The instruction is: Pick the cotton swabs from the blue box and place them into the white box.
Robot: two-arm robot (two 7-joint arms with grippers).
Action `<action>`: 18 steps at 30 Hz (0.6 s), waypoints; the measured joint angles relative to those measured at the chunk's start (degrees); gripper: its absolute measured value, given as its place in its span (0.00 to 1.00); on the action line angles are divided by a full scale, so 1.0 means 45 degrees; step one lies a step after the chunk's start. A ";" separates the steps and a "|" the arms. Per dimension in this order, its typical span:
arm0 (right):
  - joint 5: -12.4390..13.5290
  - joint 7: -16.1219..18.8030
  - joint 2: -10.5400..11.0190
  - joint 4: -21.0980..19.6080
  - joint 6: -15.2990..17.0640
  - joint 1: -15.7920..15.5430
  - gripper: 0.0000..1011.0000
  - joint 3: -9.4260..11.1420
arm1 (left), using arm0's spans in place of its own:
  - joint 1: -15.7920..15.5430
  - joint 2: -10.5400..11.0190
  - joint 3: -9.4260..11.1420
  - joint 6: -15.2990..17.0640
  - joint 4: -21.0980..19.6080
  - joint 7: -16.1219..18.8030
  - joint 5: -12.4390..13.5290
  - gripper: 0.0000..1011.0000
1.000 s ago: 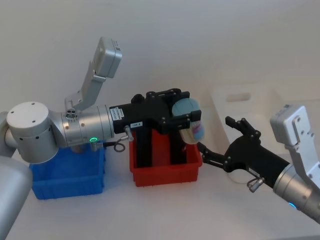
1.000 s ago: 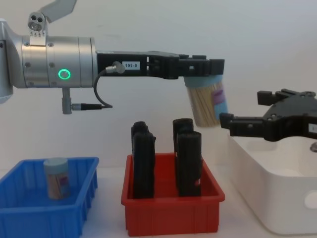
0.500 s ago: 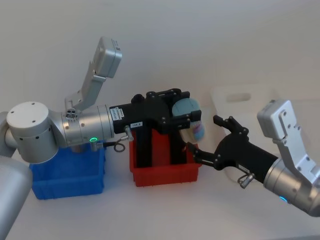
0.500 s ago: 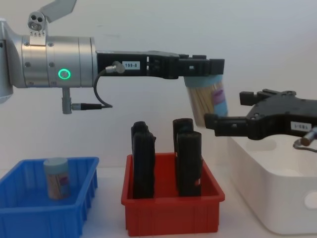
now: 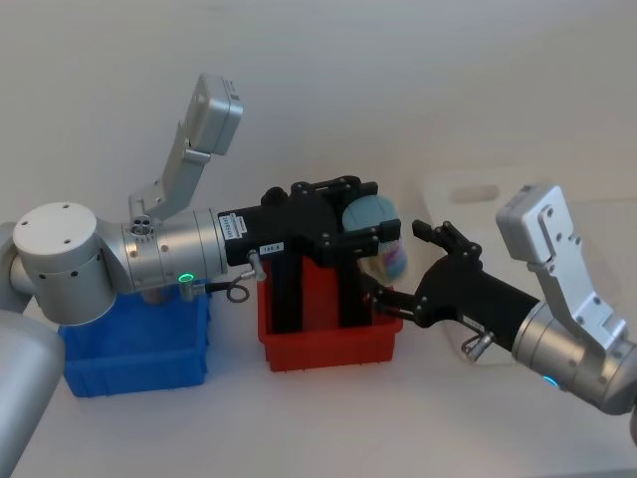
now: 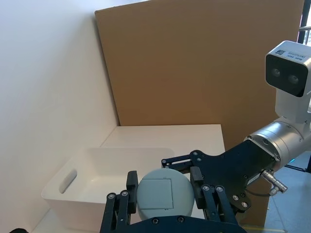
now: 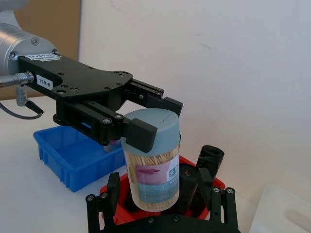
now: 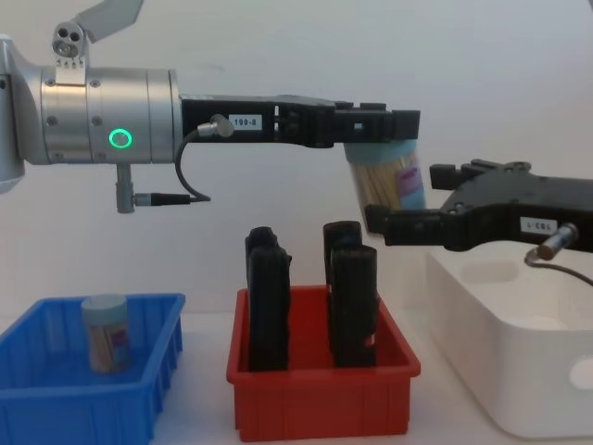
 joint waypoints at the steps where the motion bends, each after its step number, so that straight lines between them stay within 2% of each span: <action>1: -0.0004 0.0020 -0.0012 0.0029 -0.0003 0.0026 0.99 -0.0006 | 0.0000 0.0000 0.0000 0.0000 0.0000 0.0000 0.0000 0.65; 5: -0.0009 0.0103 -0.0075 0.0180 -0.0010 0.0154 0.96 -0.0037 | 0.0000 -0.0001 0.0000 0.0000 0.0000 0.0001 0.0000 0.65; 8: 0.0010 0.0173 -0.0123 0.0294 -0.0011 0.0243 0.86 -0.0063 | 0.0000 0.0000 0.0000 0.0000 0.0001 0.0001 0.0000 0.65; 11: 0.0056 0.0224 -0.0154 0.0364 -0.0018 0.0299 0.82 -0.0077 | 0.0000 0.0000 0.0000 0.0000 0.0000 0.0001 0.0000 0.65; 16: 0.0155 0.0330 -0.0215 0.0501 -0.0046 0.0403 0.65 -0.0123 | 0.0000 0.0000 -0.0001 0.0000 0.0000 0.0007 0.0000 0.65; 18: 0.0186 0.0346 -0.0222 0.0532 -0.0054 0.0430 0.63 -0.0134 | 0.0000 0.0000 -0.0001 0.0000 -0.0001 0.0010 0.0001 0.65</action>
